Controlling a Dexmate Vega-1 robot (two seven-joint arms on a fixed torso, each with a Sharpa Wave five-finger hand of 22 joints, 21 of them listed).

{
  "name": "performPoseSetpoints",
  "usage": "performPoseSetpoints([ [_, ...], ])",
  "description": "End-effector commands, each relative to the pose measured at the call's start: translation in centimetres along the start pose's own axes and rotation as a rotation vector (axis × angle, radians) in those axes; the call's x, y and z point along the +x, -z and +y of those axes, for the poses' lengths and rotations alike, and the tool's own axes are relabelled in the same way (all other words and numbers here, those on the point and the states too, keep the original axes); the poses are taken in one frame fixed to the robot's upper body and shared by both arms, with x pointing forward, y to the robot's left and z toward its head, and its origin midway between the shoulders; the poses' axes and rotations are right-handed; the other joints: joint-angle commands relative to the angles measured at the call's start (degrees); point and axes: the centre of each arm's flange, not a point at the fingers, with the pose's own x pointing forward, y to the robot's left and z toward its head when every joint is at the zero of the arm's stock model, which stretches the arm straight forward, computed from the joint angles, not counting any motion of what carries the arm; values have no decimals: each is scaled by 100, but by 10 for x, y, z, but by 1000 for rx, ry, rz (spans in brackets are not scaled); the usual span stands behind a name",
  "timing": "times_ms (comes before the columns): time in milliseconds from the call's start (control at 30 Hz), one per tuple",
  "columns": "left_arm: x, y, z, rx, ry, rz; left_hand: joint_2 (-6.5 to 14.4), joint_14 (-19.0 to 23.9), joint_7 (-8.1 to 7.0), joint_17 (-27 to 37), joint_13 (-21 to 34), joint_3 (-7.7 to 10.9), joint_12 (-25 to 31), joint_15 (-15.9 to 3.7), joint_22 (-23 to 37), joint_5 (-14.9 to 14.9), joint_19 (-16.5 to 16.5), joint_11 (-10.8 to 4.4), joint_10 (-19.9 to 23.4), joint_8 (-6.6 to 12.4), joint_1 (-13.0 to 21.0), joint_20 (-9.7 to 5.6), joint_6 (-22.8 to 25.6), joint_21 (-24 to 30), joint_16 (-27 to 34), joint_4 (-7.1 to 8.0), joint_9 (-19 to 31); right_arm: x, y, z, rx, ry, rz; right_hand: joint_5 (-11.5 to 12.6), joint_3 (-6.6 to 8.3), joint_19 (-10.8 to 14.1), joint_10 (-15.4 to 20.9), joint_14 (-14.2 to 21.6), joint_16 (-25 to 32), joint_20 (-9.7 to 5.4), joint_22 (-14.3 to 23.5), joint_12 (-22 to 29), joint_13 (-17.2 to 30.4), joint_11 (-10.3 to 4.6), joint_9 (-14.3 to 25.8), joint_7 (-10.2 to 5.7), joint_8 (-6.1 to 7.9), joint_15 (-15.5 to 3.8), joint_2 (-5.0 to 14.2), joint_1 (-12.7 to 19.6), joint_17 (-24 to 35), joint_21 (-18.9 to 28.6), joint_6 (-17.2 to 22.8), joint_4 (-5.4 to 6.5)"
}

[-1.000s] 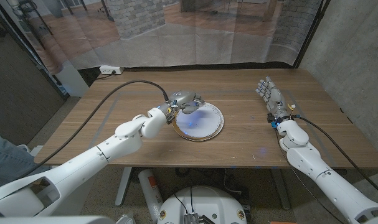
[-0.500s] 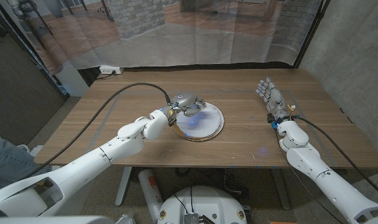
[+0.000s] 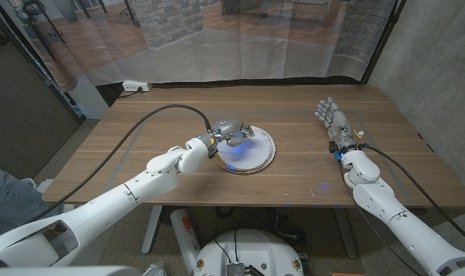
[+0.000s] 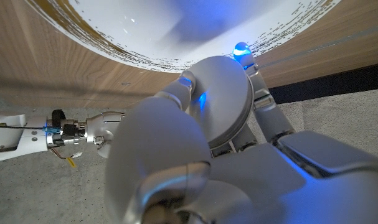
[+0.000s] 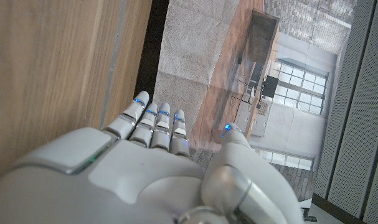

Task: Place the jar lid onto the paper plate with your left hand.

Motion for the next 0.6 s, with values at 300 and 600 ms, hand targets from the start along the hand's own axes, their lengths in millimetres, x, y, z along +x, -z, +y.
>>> performPoseSetpoints([
  [300,-5,-3,-1,44,18,30,-134,-696,-144,-39,35,-144,-269,-402,23,35,-1008,-43,-448,-99,-320,394,-420,-314,-311,92,-42,-1,2,2,3,-8,3,-14,20,59,48,40,-2,15,22,10,32,-14,31,5,33,5,7,28,19,-8,27,-18],
  [600,-6,-5,-1,54,27,33,-177,-1117,-210,-96,-2,-244,-351,-267,32,30,-1648,3,-766,-229,-499,702,-685,-549,-421,154,-65,-3,1,1,0,-9,2,-14,22,61,52,35,-6,13,22,11,32,-13,32,-2,33,4,9,30,18,-18,27,-21],
])
